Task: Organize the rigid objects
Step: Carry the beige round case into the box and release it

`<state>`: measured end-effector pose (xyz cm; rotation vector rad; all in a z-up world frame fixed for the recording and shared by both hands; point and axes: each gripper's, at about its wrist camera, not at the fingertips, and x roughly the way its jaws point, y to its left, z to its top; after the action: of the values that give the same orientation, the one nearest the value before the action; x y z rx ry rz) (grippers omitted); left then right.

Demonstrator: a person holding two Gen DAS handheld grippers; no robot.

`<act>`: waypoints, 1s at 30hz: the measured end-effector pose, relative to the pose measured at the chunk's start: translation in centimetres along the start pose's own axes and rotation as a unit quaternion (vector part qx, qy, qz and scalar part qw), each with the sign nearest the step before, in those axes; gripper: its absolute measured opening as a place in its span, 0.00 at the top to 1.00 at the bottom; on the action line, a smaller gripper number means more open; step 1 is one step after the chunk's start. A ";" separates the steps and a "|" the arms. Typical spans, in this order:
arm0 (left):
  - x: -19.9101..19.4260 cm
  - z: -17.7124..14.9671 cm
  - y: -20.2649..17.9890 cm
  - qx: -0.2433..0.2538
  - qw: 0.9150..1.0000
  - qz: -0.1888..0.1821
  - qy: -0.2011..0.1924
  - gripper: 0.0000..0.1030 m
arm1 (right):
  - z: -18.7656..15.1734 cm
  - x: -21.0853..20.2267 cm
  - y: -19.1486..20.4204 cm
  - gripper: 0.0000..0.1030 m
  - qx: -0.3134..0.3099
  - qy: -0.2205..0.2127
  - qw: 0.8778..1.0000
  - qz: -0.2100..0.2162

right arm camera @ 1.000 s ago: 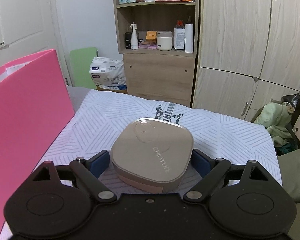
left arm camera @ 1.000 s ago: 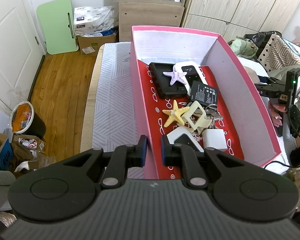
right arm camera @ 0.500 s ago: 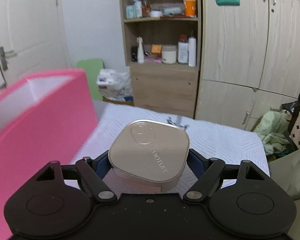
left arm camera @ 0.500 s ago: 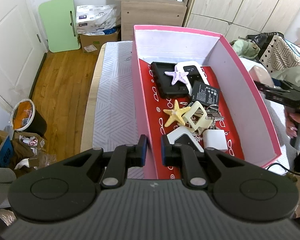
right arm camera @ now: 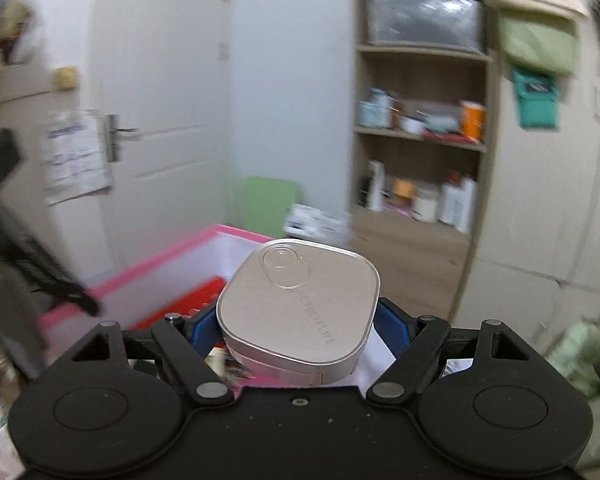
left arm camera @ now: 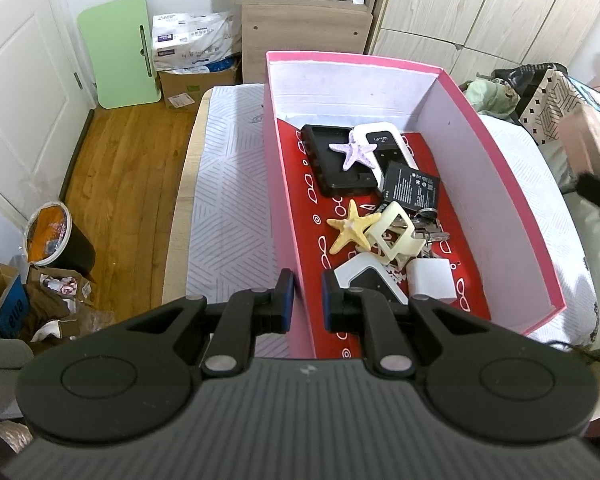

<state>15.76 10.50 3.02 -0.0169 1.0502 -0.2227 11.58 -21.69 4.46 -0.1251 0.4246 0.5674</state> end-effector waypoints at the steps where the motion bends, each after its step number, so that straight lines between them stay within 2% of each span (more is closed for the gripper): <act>1: 0.0 0.0 0.0 0.000 1.000 0.000 0.000 0.88 | 0.3 -0.2 0.6 0.20 -0.003 0.001 1.000 0.018; 5: 0.0 0.0 0.0 0.000 1.000 0.000 -0.001 0.88 | 1.3 -0.3 1.9 0.20 0.005 0.020 0.996 0.087; 9: -0.1 0.0 -0.1 0.005 1.000 0.005 -0.002 0.88 | 2.3 1.2 2.1 0.20 0.021 0.073 0.986 0.148; 14: -0.1 0.0 -0.2 0.004 1.000 0.003 -0.002 0.88 | 3.6 3.5 3.0 0.20 -0.006 0.133 0.974 0.185; 17: -0.1 0.0 -0.3 0.004 1.000 0.002 -0.003 0.88 | 3.9 6.3 3.5 0.20 -0.005 0.197 0.958 0.210; 19: -0.2 -0.1 -0.3 0.003 1.000 0.000 -0.004 0.88 | 3.6 8.5 3.9 0.20 0.011 0.255 0.939 0.230; 22: -0.1 -0.2 -0.2 0.002 1.000 -0.003 -0.005 0.88 | 2.7 11.6 4.2 0.20 0.049 0.318 0.915 0.246; 25: -0.1 -0.2 0.0 0.001 1.000 -0.006 -0.005 0.88 | 1.6 13.9 4.7 0.20 0.066 0.352 0.899 0.251; 30: 0.0 0.0 0.3 0.001 1.000 -0.013 -0.002 0.88 | 0.2 16.6 5.4 0.20 0.101 0.386 0.881 0.254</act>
<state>15.82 10.76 2.96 -0.0286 1.0461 -0.2476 21.35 -8.91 -2.42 -0.0305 1.3198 0.9816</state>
